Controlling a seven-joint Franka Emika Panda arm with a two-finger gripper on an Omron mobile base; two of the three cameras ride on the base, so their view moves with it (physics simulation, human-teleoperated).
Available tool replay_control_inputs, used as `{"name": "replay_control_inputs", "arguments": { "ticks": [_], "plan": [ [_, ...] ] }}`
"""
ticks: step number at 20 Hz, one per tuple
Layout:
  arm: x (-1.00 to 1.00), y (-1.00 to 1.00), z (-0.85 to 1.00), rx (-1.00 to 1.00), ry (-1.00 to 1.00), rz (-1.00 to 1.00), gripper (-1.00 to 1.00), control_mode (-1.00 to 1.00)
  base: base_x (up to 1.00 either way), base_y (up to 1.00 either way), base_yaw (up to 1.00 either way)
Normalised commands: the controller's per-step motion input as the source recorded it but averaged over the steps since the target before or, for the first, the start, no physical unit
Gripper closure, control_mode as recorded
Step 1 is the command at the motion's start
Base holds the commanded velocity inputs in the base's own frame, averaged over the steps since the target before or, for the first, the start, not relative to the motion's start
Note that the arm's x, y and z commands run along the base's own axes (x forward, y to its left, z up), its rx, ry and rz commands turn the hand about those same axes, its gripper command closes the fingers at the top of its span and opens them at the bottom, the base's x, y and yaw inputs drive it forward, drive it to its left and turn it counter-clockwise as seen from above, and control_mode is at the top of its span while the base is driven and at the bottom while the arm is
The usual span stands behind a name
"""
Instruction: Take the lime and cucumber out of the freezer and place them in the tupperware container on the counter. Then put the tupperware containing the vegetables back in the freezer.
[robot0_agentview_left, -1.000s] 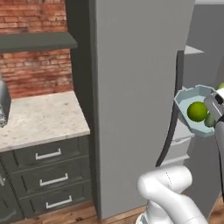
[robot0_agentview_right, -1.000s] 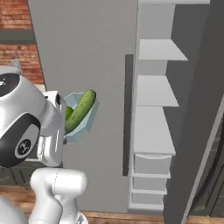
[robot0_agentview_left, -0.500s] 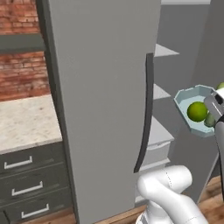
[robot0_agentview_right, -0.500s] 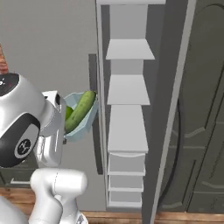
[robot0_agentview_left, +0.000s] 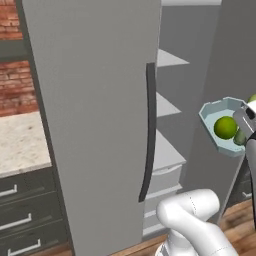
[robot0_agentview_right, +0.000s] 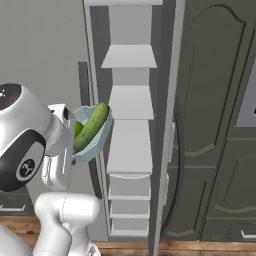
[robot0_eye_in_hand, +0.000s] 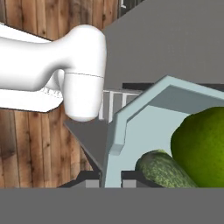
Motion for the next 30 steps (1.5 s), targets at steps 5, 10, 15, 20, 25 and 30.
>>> {"name": "replay_control_inputs", "arguments": {
  "ticks": [5,10,15,20,25,30],
  "plan": [
    [0.0,0.0,0.0,0.0,0.0,0.0,1.0,1.0,0.32,-0.32,-0.02],
    [0.0,0.0,0.0,0.0,0.0,0.0,1.0,1.0,0.44,-0.31,-0.01],
    [0.0,0.0,0.0,0.0,0.0,0.0,1.0,1.0,0.46,-0.23,0.0],
    [0.0,0.0,0.0,0.0,0.0,0.0,1.0,1.0,0.18,-0.07,0.0],
    [0.0,0.0,0.0,0.0,0.0,0.0,1.0,1.0,0.12,0.0,0.0],
    [0.0,0.0,0.0,0.0,0.0,0.0,1.0,1.0,0.13,0.0,0.0]
  ]
}}
